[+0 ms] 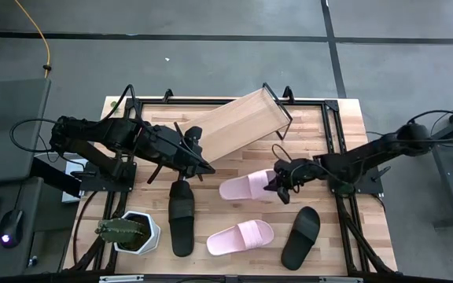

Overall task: Pick and place slides into the shelf
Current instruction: Put the top pink slipper on the shelf

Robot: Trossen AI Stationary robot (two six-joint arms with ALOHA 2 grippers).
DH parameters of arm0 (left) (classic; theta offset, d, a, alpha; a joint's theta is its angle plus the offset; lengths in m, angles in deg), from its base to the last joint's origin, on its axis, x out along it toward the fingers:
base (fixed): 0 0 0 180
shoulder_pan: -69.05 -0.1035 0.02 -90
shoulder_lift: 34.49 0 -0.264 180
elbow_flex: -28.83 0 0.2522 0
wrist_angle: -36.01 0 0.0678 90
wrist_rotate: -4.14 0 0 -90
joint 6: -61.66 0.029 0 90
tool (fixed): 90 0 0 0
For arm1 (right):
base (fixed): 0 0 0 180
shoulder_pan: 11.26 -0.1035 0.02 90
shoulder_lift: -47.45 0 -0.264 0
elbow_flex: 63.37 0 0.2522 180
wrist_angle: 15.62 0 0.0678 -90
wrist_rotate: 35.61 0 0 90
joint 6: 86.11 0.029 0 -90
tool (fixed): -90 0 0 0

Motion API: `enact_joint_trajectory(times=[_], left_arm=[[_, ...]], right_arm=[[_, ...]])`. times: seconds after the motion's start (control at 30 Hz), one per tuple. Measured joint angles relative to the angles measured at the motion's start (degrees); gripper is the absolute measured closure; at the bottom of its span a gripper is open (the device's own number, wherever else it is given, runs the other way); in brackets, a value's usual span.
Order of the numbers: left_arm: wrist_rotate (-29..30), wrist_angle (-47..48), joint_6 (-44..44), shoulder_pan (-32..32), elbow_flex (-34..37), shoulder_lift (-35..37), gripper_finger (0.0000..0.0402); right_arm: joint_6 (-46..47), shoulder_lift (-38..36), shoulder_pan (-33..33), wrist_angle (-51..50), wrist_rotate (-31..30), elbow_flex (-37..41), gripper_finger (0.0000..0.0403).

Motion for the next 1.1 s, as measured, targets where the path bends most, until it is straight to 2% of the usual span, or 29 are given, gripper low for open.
enact_joint_trajectory(times=[0.23, 0.5, 0.97, 1.1], left_arm=[[0.02, 1.15, 0.11, 0.01, -0.01, 0.00, 0.0401], [0.02, 1.30, 0.77, -0.01, -0.01, 0.00, 0.0401], [0.04, 1.04, 5.04, 0.01, -0.01, 0.02, 0.0401], [0.04, 1.04, 8.35, 0.01, -0.01, 0.01, 0.0401]], right_arm=[[-3.09, -5.94, 0.30, -21.88, -0.09, -10.32, 0.0403], [-5.99, -7.30, 0.30, -40.92, -0.35, -22.92, 0.0403], [-9.75, -7.18, 1.39, -60.92, 1.04, -38.55, 0.0403], [-11.79, -7.18, 2.43, -61.10, 5.08, -40.72, 0.0403]])
